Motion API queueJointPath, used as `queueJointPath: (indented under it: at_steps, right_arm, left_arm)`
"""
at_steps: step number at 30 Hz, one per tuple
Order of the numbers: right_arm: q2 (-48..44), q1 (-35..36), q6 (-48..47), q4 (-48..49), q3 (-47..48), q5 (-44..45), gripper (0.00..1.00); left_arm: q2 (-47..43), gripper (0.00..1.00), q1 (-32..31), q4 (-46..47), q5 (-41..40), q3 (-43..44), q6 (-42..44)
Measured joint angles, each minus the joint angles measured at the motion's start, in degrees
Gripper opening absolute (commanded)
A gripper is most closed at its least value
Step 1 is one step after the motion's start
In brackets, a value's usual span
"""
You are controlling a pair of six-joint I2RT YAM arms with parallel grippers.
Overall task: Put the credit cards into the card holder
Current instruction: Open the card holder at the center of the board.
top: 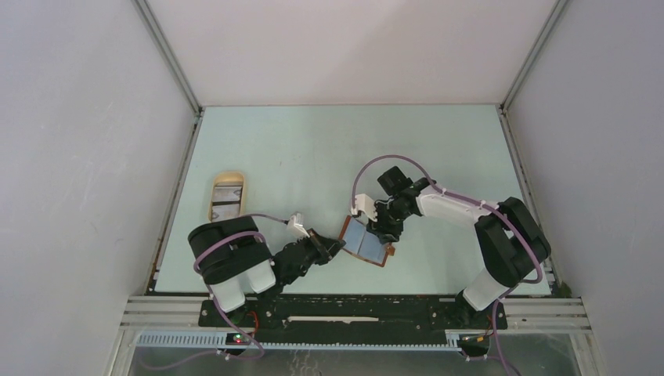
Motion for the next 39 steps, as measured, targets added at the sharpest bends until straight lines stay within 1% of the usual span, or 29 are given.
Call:
queueJointPath:
  at_steps: [11, 16, 19, 21, 28, 32, 35, 39]
  right_arm:
    - [1.4, 3.2, 4.9, 2.1, 1.6, 4.2, 0.49]
    - [1.9, 4.8, 7.7, 4.5, 1.8, 5.8, 0.49]
    - [2.3, 5.4, 9.3, 5.9, 1.8, 6.4, 0.47]
    - [2.6, 5.7, 10.7, 6.8, 2.0, 6.7, 0.47]
    - [4.3, 6.6, 14.4, 8.2, 3.5, 7.5, 0.47]
    - [5.7, 6.8, 16.2, 8.2, 5.0, 7.9, 0.46]
    - [6.5, 6.8, 17.2, 8.1, 6.3, 8.2, 0.46]
    - [6.9, 6.8, 18.1, 8.0, 6.9, 8.4, 0.46]
  left_arm:
    - [0.6, 0.01, 0.0, 0.4, 0.1, 0.0, 0.0]
    - [0.6, 0.03, 0.0, 0.4, 0.1, 0.0, 0.0]
    - [0.6, 0.06, 0.0, 0.4, 0.1, 0.0, 0.1]
    - [0.6, 0.10, 0.0, 0.4, 0.2, 0.0, 0.1]
    - [0.5, 0.33, 0.0, 0.3, 0.4, 0.0, 0.5]
    - [-1.1, 0.43, 0.0, -1.5, 0.3, -0.1, 1.0]
    - [-4.4, 0.46, 0.0, -4.0, 0.2, -0.4, 1.6]
    - [-10.8, 0.47, 0.0, -10.6, -0.8, -0.5, 3.1]
